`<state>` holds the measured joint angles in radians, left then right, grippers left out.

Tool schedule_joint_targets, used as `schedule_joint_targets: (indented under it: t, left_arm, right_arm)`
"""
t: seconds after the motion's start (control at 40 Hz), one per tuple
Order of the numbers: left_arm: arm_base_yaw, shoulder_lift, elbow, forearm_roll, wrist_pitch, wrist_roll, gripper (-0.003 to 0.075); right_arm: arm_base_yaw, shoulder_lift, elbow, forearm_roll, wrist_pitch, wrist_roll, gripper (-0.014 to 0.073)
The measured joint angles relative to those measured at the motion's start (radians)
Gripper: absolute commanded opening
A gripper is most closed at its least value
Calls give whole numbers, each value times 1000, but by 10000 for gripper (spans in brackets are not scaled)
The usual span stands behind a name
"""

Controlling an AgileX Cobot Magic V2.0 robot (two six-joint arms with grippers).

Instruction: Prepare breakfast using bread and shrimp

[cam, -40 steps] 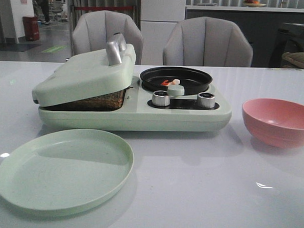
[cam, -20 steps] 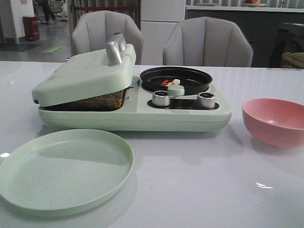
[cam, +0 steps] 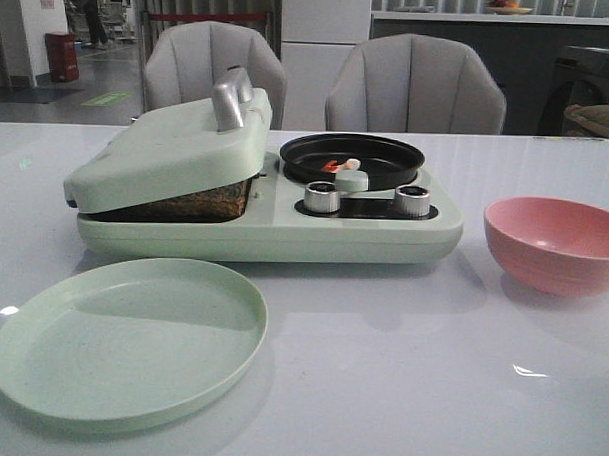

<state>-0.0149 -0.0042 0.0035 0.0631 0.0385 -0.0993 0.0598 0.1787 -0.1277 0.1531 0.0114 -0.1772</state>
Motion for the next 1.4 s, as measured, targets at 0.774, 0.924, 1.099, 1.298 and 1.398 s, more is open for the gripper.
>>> schedule_joint_targets:
  t: [0.774, 0.924, 1.099, 1.298, 1.398]
  left_arm:
    - [0, 0, 0, 0, 0, 0, 111]
    - [0, 0, 0, 0, 0, 0, 111]
    - [0, 0, 0, 0, 0, 0, 111]
    - [0, 0, 0, 0, 0, 0, 111]
    - [0, 0, 0, 0, 0, 0, 111]
  right_arm:
    - [5, -188, 156, -163, -28, 186, 141]
    - [5, -188, 156, -163, -28, 186, 141]
    - [5, -188, 156, -163, -28, 186, 141]
    - [5, -188, 156, -163, -28, 186, 141]
    - [5, -188, 156, -163, -28, 186, 141]
